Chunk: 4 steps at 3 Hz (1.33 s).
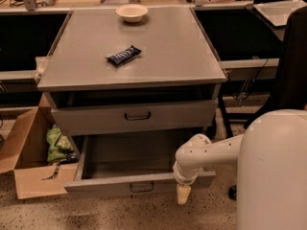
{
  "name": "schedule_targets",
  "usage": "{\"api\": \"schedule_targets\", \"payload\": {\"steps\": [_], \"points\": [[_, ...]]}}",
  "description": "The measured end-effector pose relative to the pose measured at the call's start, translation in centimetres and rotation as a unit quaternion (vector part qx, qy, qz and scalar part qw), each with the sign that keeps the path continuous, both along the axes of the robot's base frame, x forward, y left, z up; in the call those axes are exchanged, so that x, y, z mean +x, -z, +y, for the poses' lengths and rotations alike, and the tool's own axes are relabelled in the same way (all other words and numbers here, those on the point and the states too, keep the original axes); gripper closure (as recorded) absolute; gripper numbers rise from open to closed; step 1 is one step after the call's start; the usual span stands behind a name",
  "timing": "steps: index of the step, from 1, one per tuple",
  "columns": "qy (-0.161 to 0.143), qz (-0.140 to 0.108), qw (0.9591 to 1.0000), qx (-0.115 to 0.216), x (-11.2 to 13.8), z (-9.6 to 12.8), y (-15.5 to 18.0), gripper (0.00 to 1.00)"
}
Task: Open middle drawer
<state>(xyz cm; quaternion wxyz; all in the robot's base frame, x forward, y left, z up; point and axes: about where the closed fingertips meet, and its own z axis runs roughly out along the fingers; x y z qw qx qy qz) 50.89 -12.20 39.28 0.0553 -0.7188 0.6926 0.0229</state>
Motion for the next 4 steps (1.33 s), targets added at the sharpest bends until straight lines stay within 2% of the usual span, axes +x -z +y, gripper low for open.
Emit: {"api": "schedule_targets", "payload": {"steps": [1, 3, 4], "points": [[0.000, 0.008, 1.0000, 0.001, -3.2, -0.3, 0.2, 0.41], [0.001, 0.013, 0.9999, 0.003, -4.5, -0.5, 0.0, 0.89], [0.015, 0.012, 0.9996, 0.020, -5.9, -0.2, -0.1, 1.00]]}}
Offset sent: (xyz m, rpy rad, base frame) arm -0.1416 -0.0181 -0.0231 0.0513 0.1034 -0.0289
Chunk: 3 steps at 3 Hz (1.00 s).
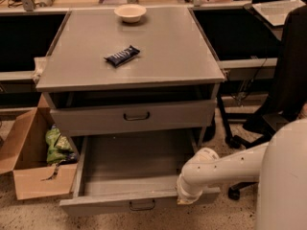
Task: Open middle drawer
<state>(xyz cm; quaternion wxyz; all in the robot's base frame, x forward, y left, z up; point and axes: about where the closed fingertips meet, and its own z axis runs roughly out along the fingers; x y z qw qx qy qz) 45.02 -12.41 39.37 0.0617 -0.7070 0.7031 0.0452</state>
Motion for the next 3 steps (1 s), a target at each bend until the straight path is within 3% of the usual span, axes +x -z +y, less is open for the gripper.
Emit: {"api": "schedule_targets", "payload": {"steps": [1, 3], "points": [[0.000, 0.000, 1.0000, 0.000, 0.00, 0.00, -0.06, 0.82], [0.000, 0.000, 1.0000, 0.000, 0.00, 0.00, -0.05, 0.35]]}}
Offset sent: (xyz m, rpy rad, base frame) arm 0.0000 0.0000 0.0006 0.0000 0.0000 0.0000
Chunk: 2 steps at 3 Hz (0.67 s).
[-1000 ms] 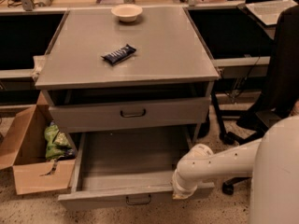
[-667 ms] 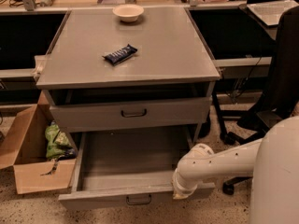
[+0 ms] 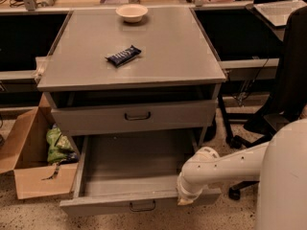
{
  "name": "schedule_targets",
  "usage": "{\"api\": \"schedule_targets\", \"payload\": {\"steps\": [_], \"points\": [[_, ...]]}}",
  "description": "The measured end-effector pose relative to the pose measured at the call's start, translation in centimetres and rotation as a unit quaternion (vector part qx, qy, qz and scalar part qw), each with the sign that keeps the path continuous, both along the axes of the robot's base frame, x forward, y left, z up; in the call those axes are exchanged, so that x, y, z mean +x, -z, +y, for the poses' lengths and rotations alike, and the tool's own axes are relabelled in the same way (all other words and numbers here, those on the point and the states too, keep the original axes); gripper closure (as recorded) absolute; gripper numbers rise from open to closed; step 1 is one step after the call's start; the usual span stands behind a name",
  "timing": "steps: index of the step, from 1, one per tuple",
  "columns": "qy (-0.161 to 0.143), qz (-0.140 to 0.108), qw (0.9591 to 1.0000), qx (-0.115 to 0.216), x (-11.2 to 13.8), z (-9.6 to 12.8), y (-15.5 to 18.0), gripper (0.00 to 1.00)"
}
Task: Open middle drawer
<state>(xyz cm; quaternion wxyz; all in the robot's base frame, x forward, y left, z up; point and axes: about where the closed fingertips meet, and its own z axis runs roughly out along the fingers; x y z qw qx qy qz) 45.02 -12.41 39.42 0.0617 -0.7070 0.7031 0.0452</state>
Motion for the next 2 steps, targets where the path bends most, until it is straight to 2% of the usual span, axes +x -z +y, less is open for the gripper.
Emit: {"api": "schedule_targets", "payload": {"steps": [1, 2], "points": [[0.000, 0.000, 1.0000, 0.000, 0.00, 0.00, 0.00, 0.11], [0.000, 0.000, 1.0000, 0.000, 0.00, 0.00, 0.00, 0.00]]}}
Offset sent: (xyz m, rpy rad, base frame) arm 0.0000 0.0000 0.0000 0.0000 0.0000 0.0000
